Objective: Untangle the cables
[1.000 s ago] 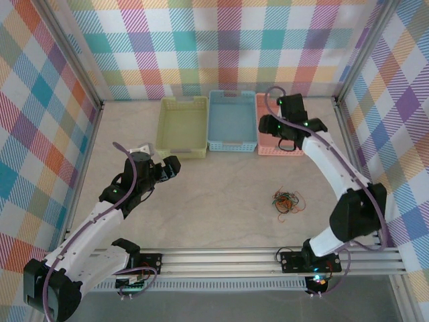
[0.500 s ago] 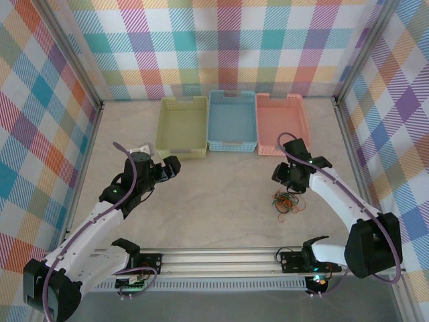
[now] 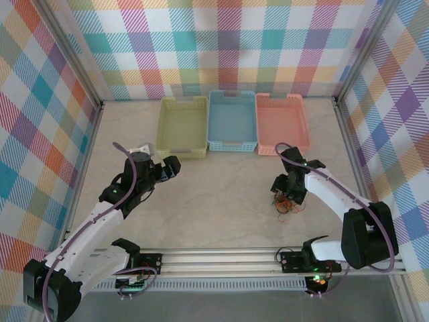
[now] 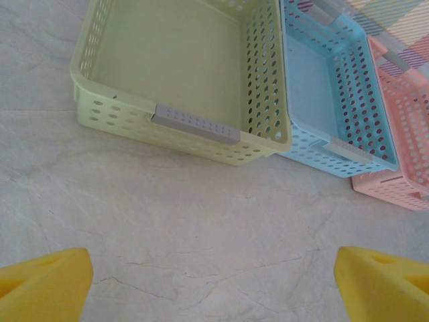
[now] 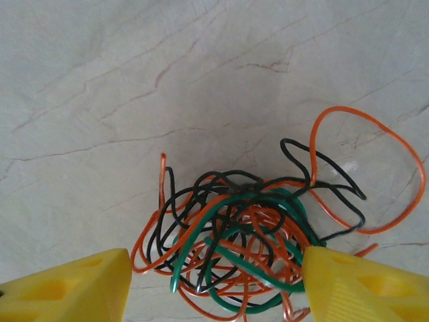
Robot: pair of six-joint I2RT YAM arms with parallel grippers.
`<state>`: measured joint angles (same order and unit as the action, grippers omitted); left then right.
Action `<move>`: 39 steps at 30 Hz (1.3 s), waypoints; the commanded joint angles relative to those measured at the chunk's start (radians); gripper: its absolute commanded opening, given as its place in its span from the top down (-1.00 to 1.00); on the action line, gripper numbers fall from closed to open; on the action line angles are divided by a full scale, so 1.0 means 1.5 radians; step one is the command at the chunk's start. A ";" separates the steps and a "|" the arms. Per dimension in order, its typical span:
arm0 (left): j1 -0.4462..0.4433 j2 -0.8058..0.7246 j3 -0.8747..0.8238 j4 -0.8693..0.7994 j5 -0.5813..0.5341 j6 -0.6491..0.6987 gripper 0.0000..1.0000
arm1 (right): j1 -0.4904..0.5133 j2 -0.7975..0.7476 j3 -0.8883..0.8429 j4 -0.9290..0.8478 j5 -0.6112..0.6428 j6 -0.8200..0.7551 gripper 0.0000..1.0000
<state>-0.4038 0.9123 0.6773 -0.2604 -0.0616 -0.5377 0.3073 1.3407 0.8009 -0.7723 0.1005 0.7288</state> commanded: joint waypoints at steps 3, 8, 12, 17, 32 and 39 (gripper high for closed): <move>-0.005 -0.012 0.008 0.001 -0.002 0.001 -0.86 | 0.002 0.046 0.037 -0.023 -0.059 -0.006 -0.35; -0.005 -0.013 0.009 0.000 -0.001 0.001 -0.86 | 0.003 0.087 0.060 -0.035 -0.129 -0.019 -0.28; -0.005 -0.014 0.010 -0.002 0.000 0.001 -0.86 | 0.023 0.121 0.083 -0.050 -0.165 -0.032 -0.21; -0.005 -0.014 0.010 -0.002 -0.001 0.001 -0.86 | 0.091 0.157 0.113 -0.033 -0.201 -0.014 -0.11; -0.005 -0.010 0.009 -0.002 -0.006 0.003 -0.86 | 0.346 0.395 0.362 0.023 -0.161 0.085 0.05; -0.005 -0.005 0.009 0.002 -0.007 0.003 -0.86 | 0.389 0.454 0.452 0.043 -0.120 0.096 0.05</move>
<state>-0.4038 0.9077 0.6773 -0.2607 -0.0650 -0.5377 0.8795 1.9953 1.4273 -0.7204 -0.1188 0.8501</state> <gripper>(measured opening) 0.932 0.476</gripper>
